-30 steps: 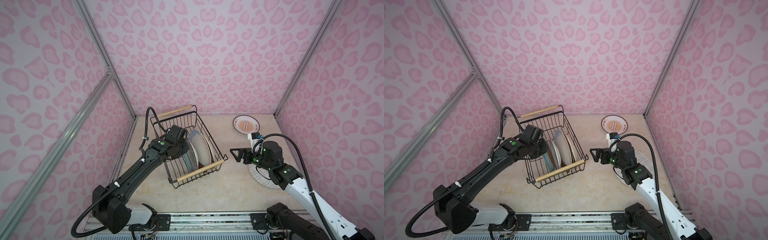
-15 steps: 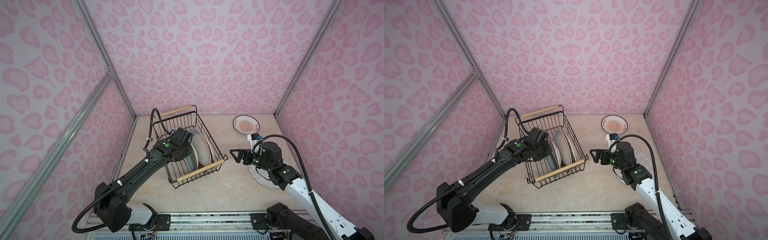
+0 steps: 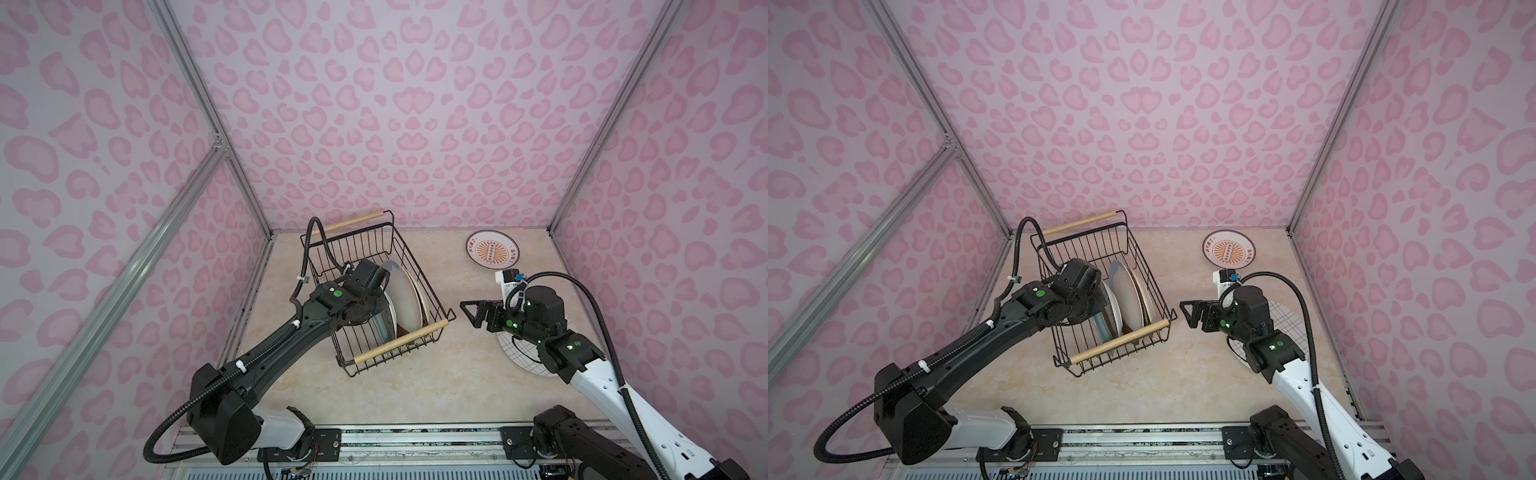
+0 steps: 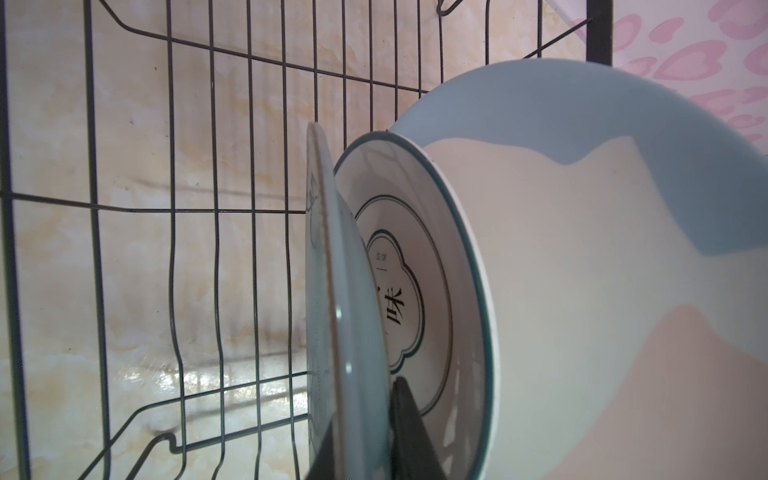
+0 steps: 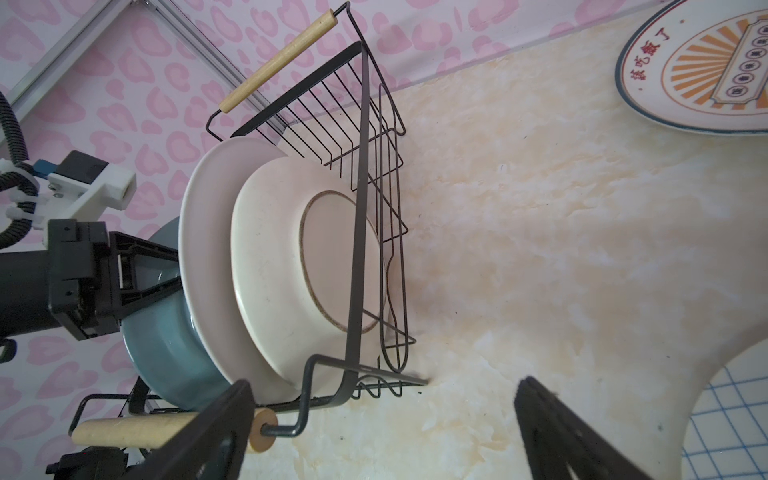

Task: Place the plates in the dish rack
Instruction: 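Lower the grey-green plate into the rack slot beside the green-rimmed plate with the left gripper, then push the held grey-green plate down into the rack slot with the left gripper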

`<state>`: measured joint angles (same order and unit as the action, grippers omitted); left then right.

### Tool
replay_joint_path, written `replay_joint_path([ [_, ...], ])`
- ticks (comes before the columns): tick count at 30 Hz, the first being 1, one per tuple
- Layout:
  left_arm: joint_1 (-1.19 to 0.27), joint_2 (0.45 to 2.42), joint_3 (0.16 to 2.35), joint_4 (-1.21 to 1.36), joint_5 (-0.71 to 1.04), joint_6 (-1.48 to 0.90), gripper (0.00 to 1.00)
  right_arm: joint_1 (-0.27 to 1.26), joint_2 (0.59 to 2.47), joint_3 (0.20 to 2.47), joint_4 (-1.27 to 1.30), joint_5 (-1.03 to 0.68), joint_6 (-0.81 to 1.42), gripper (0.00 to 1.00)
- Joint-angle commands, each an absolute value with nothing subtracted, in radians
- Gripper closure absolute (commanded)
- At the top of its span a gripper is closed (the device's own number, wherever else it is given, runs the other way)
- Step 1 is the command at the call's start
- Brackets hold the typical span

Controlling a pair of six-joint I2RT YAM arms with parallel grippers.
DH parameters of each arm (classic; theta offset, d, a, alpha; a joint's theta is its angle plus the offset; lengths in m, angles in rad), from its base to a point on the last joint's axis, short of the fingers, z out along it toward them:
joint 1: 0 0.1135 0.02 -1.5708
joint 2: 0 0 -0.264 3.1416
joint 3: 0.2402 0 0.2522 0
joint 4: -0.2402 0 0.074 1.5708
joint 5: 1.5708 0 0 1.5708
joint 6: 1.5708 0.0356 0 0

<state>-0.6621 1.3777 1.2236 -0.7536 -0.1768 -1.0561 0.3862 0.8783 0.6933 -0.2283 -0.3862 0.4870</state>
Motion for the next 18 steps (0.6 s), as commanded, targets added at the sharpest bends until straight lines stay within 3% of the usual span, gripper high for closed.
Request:
replay_joint_path([
  [1,-0.667,1.38,1.22,-0.783,-0.158,-1.039,0.95,0.386,0.874,0.685,-0.199,-0.39,0.495,0.03],
  [18,-0.669,1.422,1.232,-0.798,-0.181,-1.013,0.94,0.387,0.882,0.686,-0.196,-0.394,0.491,0.03],
])
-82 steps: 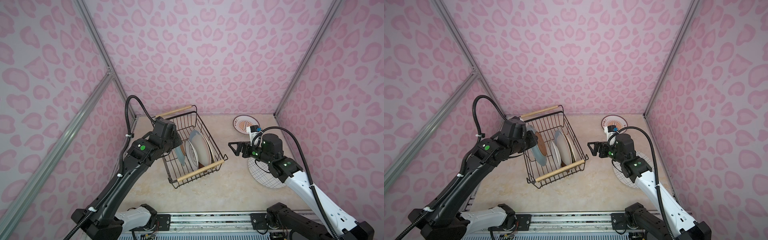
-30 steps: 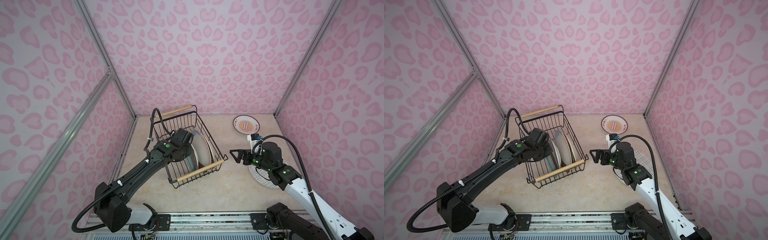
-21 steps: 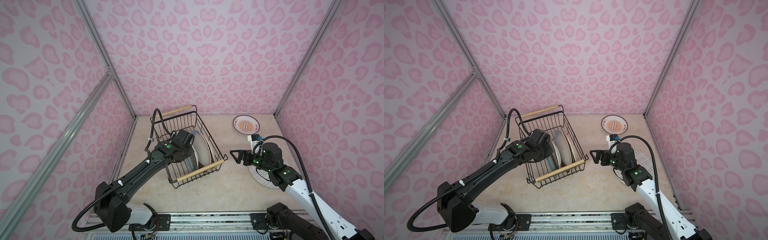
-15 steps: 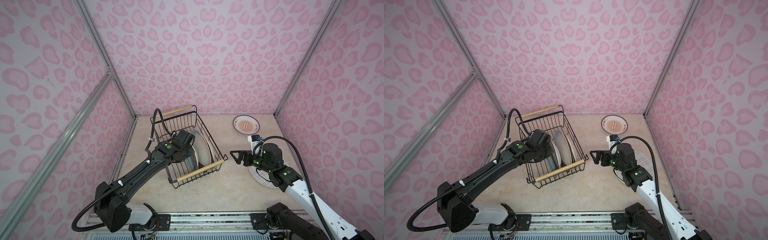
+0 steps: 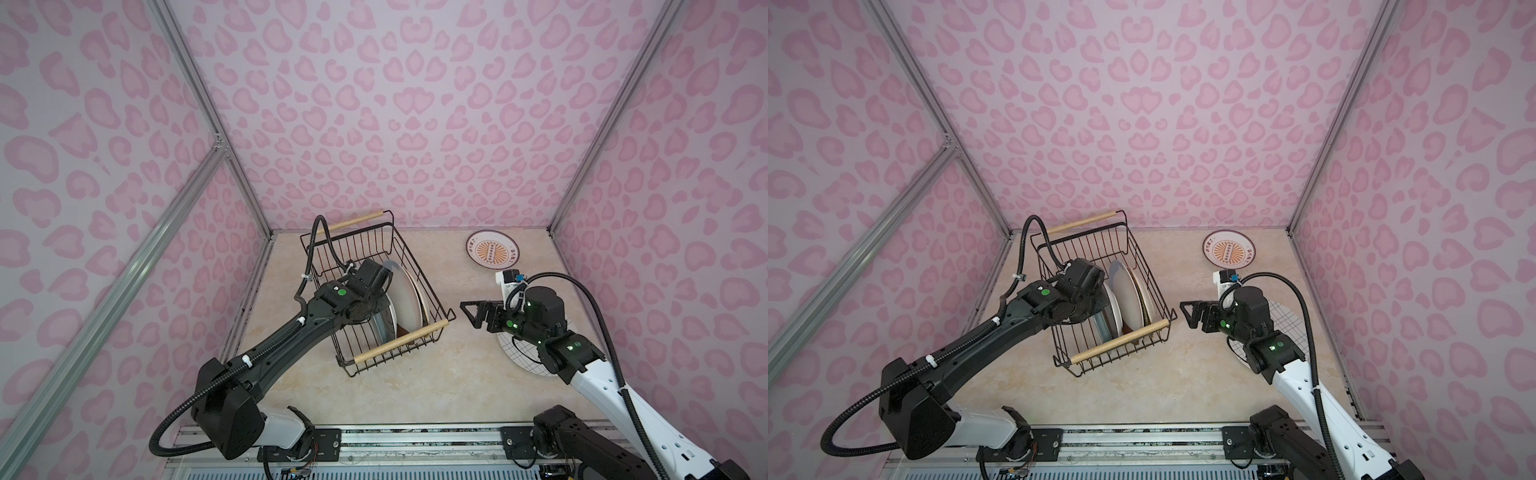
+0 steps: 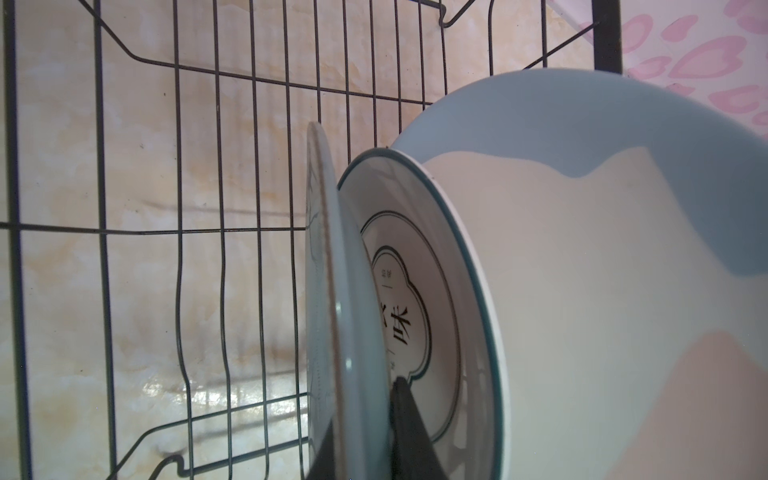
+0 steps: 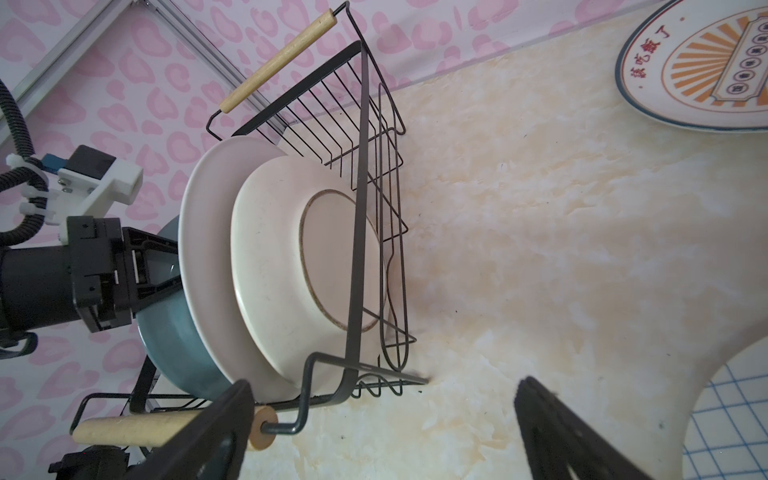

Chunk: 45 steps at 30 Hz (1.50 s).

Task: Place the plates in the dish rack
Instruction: 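Push the held grey-green plate down into the rack slot with the left gripper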

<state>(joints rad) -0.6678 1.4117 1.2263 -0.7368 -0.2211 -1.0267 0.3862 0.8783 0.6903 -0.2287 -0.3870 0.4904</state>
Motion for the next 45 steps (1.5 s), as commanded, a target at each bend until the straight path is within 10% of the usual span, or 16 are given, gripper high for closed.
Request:
replay_joint_path([
  [1,-0.668,1.423,1.232,-0.796,-0.178,-1.012,0.94,0.387,0.883,0.686,-0.194,-0.394,0.491,0.03],
  [45,-0.678,1.306,1.209,-0.767,-0.132,-1.053,0.71,0.383,0.877,0.68,-0.193,-0.389,0.498,0.03],
])
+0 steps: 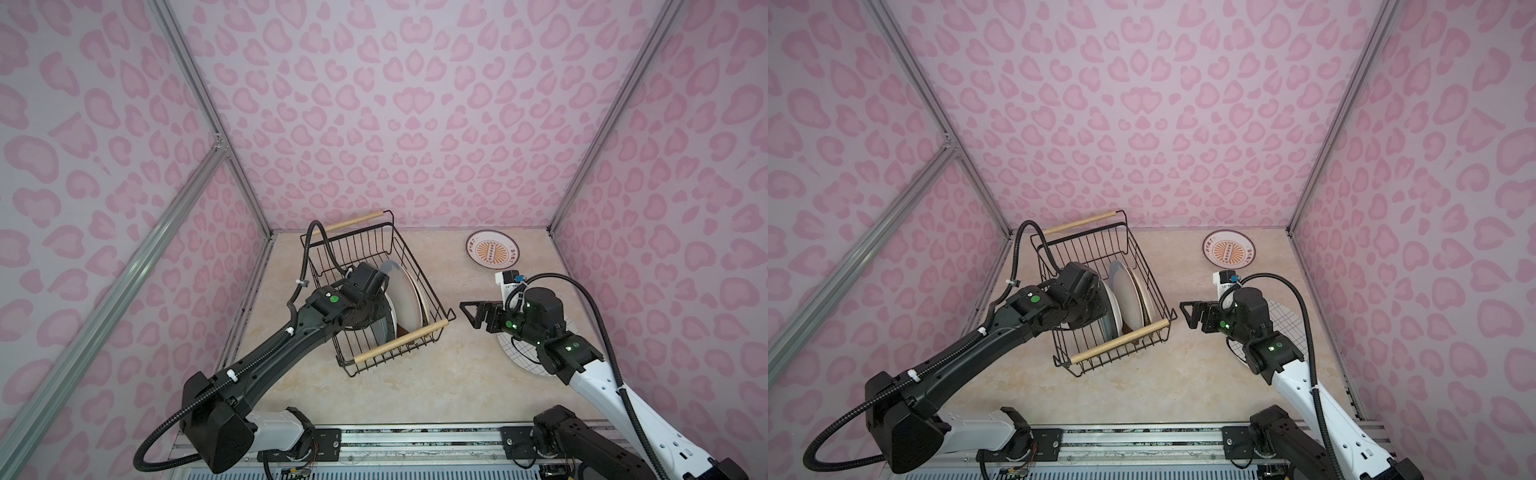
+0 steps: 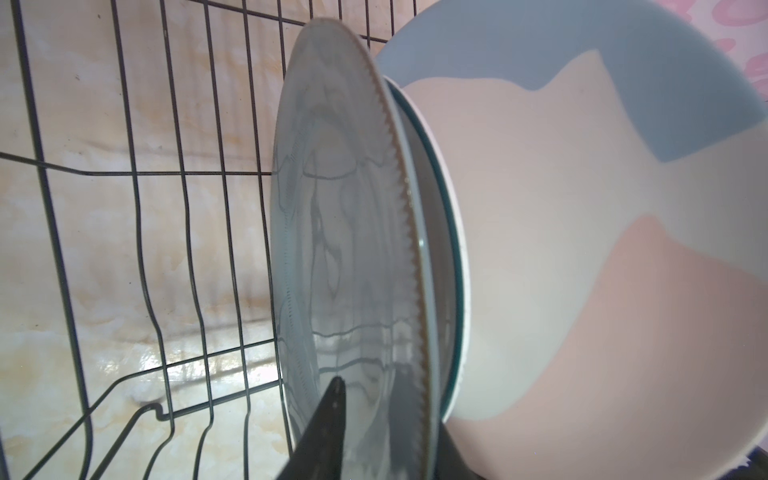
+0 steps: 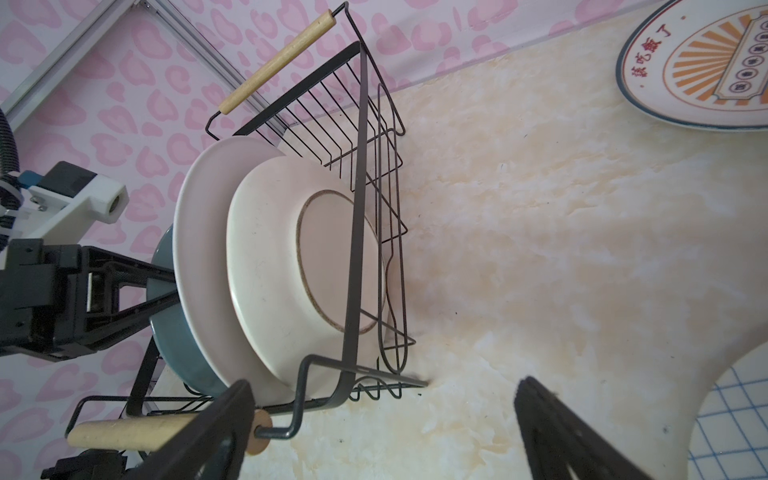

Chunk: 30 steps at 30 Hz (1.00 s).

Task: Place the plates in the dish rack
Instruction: 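Push the held grey-green plate down into the rack slot with the left gripper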

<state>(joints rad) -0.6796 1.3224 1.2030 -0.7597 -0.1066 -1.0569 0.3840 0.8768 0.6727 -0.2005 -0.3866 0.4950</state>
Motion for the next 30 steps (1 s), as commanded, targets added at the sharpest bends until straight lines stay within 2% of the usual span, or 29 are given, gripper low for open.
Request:
replay_joint_path([
  [1,-0.678,1.3,1.209,-0.766,-0.135,-1.05,0.71,0.384,0.877,0.682,-0.196,-0.388,0.496,0.03],
  [30,-0.643,1.179,1.253,-0.769,-0.157,-0.934,0.69,0.384,0.909,0.752,-0.255,-0.357,0.485,0.03],
])
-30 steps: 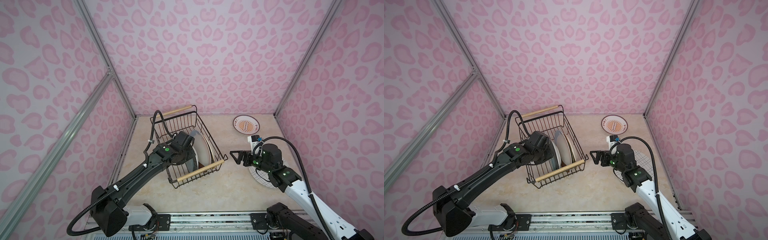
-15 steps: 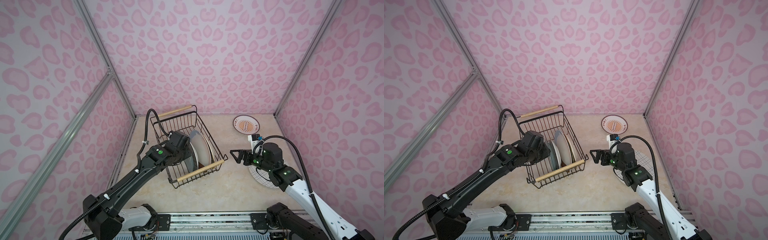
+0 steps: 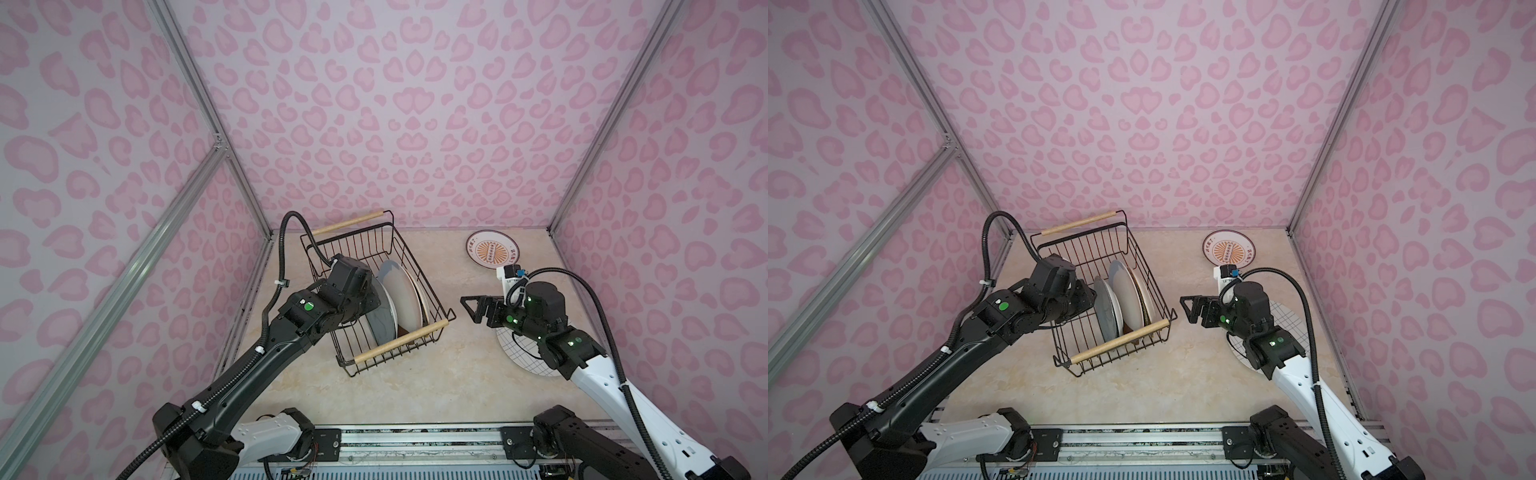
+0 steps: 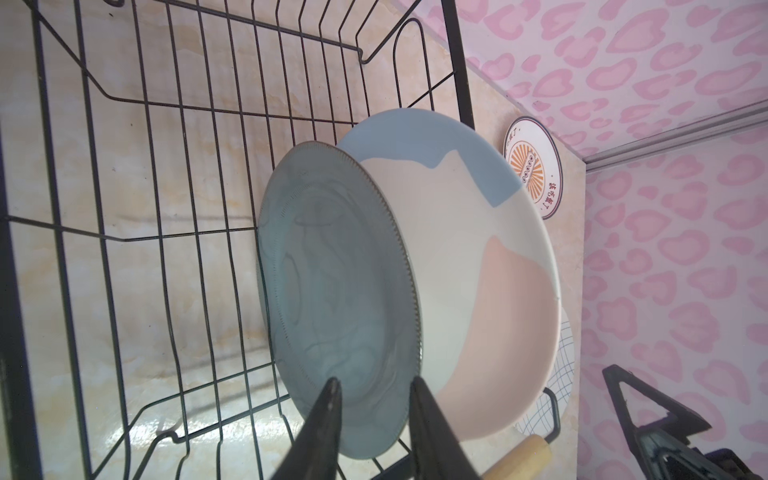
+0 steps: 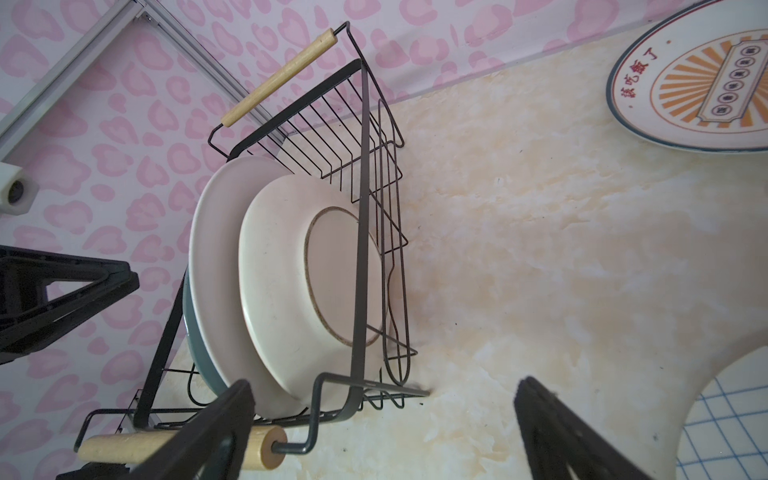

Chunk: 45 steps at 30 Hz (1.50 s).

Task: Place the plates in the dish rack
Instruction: 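Push the held grey-green plate down into the rack slot with the left gripper, then open and raise the left gripper while the right gripper moves to the sunburst-print plate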

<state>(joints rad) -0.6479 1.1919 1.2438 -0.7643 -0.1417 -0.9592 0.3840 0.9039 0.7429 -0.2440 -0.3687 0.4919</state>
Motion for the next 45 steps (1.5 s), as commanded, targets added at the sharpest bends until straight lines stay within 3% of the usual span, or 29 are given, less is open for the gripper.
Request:
replay_joint_path([
  [1,-0.64,1.174,1.254,-0.768,-0.154,-0.927,0.69,0.385,0.91,0.755,-0.255,-0.357,0.486,0.03],
  [14,-0.596,1.12,1.269,-0.73,-0.1,-0.727,0.73,0.379,0.955,0.779,-0.26,-0.334,0.502,0.03],
  [15,-0.592,1.107,1.264,-0.708,-0.09,-0.695,0.63,0.373,0.961,0.784,-0.261,-0.331,0.504,0.03],
  [17,-0.589,1.082,1.256,-0.672,-0.08,-0.632,0.16,0.356,0.971,0.791,-0.255,-0.339,0.512,0.03],
  [18,-0.587,1.072,1.254,-0.659,-0.08,-0.606,0.02,0.341,0.979,0.794,-0.251,-0.347,0.518,0.03],
  [25,-0.568,1.023,1.233,-0.583,-0.025,-0.506,0.03,0.199,1.075,0.782,-0.139,-0.411,0.612,0.03],
  [32,-0.56,0.916,1.121,-0.404,0.002,-0.373,0.03,0.062,1.29,0.802,0.011,-0.41,0.72,0.03],
  [37,-0.56,0.874,1.061,-0.346,0.194,-0.223,0.02,-0.026,1.489,0.822,0.165,-0.411,0.819,0.03],
  [45,-0.564,0.787,0.926,-0.244,0.297,-0.172,0.01,-0.087,1.796,0.98,0.27,-0.365,0.929,0.12],
])
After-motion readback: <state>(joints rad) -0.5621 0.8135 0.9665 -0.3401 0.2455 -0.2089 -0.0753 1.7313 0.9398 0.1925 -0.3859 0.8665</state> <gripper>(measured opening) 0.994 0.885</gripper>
